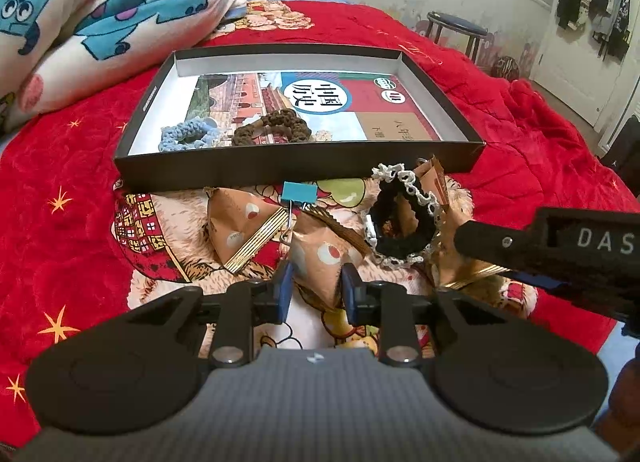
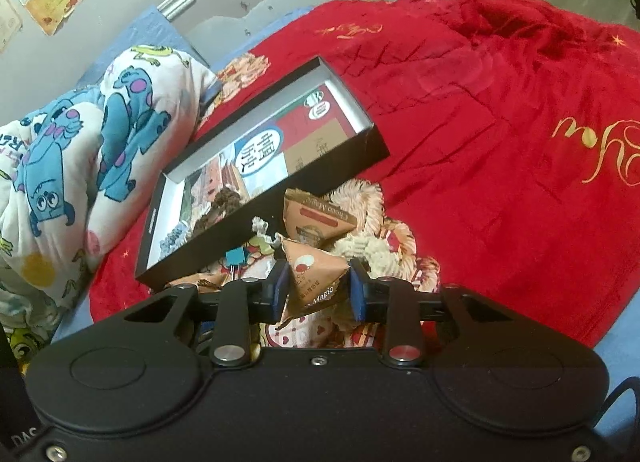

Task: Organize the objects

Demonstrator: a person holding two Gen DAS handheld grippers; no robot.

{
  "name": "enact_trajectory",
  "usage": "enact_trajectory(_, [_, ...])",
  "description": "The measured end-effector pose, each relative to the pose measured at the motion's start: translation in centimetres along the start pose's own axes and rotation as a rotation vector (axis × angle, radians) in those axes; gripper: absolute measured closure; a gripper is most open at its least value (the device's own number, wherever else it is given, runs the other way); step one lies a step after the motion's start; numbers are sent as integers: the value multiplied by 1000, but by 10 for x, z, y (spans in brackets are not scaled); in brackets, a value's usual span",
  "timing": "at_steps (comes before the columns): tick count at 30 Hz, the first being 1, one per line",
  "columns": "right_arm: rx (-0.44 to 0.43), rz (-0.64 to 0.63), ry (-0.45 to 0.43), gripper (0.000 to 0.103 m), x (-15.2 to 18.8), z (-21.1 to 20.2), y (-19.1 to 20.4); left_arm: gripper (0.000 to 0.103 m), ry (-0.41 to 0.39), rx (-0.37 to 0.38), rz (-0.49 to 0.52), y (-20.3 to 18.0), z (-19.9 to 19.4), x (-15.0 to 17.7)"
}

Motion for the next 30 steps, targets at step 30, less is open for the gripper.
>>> enact_trajectory(30, [27, -18, 31, 69, 5, 20, 2, 69, 18, 0, -16, 2, 12, 2])
Point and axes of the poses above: each gripper's, at about its wrist camera, not at the fingertips, and z roughly the way its jaws point, y to its left, x to its underside, the point moved 4 cm from there along z, roughly the way its jaws point, and after that the axes turned 11 degrees about z, right-handed, at the moved point
